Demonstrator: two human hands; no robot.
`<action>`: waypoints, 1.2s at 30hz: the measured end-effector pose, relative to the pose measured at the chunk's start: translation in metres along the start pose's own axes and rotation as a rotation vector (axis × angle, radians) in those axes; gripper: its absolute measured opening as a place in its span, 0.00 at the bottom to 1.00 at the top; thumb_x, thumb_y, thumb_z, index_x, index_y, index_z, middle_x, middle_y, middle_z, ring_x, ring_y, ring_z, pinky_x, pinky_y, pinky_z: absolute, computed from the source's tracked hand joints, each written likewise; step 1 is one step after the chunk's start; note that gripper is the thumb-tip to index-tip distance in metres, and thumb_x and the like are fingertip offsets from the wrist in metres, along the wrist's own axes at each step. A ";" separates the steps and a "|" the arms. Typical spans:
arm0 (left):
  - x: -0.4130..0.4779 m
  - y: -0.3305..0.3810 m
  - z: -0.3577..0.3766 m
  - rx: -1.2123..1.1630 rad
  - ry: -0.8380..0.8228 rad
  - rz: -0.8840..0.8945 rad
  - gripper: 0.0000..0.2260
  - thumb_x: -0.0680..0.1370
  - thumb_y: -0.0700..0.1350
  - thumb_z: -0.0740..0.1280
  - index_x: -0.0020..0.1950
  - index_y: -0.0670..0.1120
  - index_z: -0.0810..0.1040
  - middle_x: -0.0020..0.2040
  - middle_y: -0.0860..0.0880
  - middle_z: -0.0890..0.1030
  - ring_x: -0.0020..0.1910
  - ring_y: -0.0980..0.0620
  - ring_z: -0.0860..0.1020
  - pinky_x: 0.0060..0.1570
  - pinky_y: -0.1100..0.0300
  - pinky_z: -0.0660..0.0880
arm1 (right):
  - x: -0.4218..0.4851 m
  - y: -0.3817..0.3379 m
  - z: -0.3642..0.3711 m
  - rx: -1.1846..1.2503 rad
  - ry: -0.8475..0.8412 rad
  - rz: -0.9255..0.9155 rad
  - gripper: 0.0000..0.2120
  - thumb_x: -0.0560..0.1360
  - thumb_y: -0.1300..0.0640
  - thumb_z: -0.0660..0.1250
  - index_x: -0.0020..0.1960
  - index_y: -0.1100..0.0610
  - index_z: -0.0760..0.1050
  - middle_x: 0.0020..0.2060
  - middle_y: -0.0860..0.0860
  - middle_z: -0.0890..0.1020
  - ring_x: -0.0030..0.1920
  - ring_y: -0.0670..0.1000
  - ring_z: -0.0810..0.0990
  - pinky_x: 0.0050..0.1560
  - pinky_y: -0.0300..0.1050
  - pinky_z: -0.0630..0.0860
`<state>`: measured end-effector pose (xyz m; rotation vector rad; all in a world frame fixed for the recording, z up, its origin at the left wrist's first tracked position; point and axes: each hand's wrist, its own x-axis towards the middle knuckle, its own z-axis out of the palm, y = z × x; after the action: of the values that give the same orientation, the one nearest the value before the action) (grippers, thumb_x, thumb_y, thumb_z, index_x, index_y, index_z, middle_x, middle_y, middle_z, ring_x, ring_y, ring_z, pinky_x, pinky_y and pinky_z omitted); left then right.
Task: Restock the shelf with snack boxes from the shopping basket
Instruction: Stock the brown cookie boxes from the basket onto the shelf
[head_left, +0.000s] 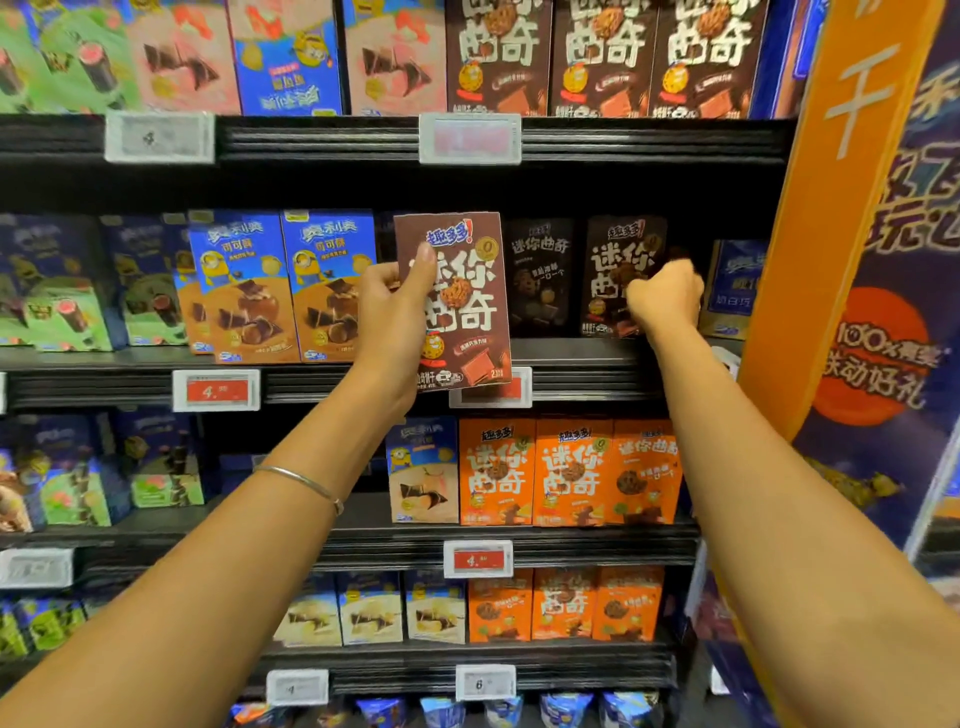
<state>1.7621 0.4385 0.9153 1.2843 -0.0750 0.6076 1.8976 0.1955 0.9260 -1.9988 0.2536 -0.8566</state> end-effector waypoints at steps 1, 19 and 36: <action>0.001 0.000 0.001 -0.001 0.002 0.005 0.21 0.83 0.56 0.68 0.66 0.42 0.69 0.56 0.44 0.86 0.48 0.48 0.88 0.48 0.50 0.86 | 0.004 0.000 0.002 -0.011 -0.009 0.021 0.20 0.79 0.60 0.68 0.68 0.65 0.71 0.68 0.62 0.73 0.65 0.64 0.75 0.60 0.54 0.75; 0.015 0.002 0.000 -0.004 0.039 0.008 0.19 0.83 0.57 0.67 0.65 0.44 0.71 0.53 0.46 0.87 0.46 0.50 0.88 0.40 0.57 0.84 | 0.046 0.001 0.036 -0.172 -0.277 0.033 0.32 0.84 0.56 0.61 0.82 0.60 0.50 0.80 0.61 0.58 0.78 0.62 0.60 0.76 0.50 0.59; 0.028 -0.003 0.036 0.063 0.026 0.131 0.16 0.85 0.56 0.63 0.64 0.45 0.69 0.54 0.47 0.83 0.41 0.56 0.87 0.33 0.66 0.79 | -0.071 -0.043 -0.003 0.616 -0.354 -0.242 0.19 0.75 0.40 0.69 0.60 0.50 0.74 0.54 0.47 0.81 0.52 0.44 0.82 0.47 0.40 0.79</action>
<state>1.7966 0.4159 0.9340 1.3395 -0.1200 0.7431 1.8363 0.2521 0.9289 -1.5673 -0.4185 -0.6109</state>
